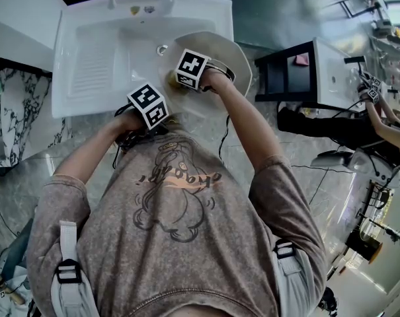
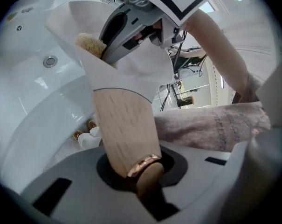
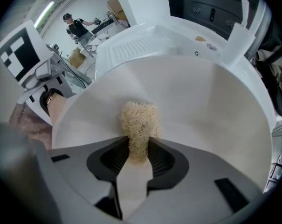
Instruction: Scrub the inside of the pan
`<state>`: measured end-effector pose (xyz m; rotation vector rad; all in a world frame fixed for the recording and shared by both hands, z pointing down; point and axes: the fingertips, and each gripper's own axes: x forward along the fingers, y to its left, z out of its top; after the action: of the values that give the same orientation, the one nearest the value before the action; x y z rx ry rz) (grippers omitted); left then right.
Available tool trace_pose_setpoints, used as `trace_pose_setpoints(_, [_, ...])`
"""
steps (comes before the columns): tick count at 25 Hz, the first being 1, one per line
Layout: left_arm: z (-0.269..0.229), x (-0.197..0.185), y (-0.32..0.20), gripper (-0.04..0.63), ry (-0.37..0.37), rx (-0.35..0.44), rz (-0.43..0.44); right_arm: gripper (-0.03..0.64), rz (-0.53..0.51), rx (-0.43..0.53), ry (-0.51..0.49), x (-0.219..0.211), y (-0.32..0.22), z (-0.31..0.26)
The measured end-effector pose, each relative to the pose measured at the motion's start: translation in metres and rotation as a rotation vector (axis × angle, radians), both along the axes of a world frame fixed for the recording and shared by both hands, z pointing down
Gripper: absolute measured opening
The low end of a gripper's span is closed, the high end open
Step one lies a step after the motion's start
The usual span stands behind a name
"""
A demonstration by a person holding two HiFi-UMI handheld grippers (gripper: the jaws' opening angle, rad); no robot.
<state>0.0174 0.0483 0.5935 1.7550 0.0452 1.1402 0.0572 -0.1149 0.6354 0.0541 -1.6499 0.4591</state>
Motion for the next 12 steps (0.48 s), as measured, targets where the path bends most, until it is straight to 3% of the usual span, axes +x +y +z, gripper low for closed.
trace_pose_setpoints(12, [-0.003, 0.000, -0.002, 0.055, 0.013, -0.010, -0.004, 0.141, 0.124, 0.085, -0.011, 0.013, -0.038, 0.002])
